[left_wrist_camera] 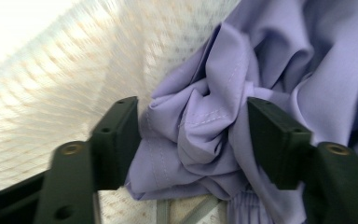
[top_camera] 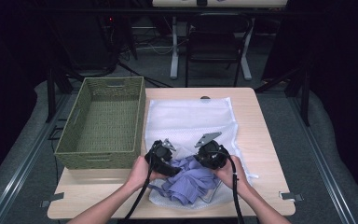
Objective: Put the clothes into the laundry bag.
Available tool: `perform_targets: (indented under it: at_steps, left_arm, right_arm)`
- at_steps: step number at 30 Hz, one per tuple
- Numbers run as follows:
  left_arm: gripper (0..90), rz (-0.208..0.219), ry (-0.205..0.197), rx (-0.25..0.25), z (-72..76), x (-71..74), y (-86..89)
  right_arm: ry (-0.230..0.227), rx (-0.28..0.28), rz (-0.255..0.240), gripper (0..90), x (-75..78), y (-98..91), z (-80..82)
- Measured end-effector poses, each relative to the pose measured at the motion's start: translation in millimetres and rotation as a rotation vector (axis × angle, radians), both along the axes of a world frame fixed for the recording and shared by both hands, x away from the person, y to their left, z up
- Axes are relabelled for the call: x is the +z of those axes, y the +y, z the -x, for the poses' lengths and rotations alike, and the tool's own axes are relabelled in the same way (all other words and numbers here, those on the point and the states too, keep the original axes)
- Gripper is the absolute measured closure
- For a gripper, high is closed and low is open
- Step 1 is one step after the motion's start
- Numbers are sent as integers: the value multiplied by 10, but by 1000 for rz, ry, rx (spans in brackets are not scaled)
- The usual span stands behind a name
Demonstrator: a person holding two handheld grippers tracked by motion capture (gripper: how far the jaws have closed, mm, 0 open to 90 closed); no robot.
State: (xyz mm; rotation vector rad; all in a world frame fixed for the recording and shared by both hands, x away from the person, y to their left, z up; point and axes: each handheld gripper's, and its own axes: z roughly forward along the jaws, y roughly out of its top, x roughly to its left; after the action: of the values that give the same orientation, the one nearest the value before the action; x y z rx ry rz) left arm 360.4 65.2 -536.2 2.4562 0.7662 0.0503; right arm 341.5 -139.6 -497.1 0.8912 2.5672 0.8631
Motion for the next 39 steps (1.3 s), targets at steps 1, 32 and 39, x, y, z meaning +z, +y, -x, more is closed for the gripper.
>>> perform_targets:
  at_steps: [1, 32, 39]
  left_arm:
    - [457, 0, -1, -1, -4, -20, -12]
    - [820, 33, -69, -65, 73, -43, -293]
    - [639, 54, -49, -46, 70, 8, -211]
  right_arm:
    - [1, 2, 2, 873, -5, 3, -2]
    - [-4, 10, -40, 873, 80, 28, 29]
    - [15, 7, -28, 873, 28, -10, 21]
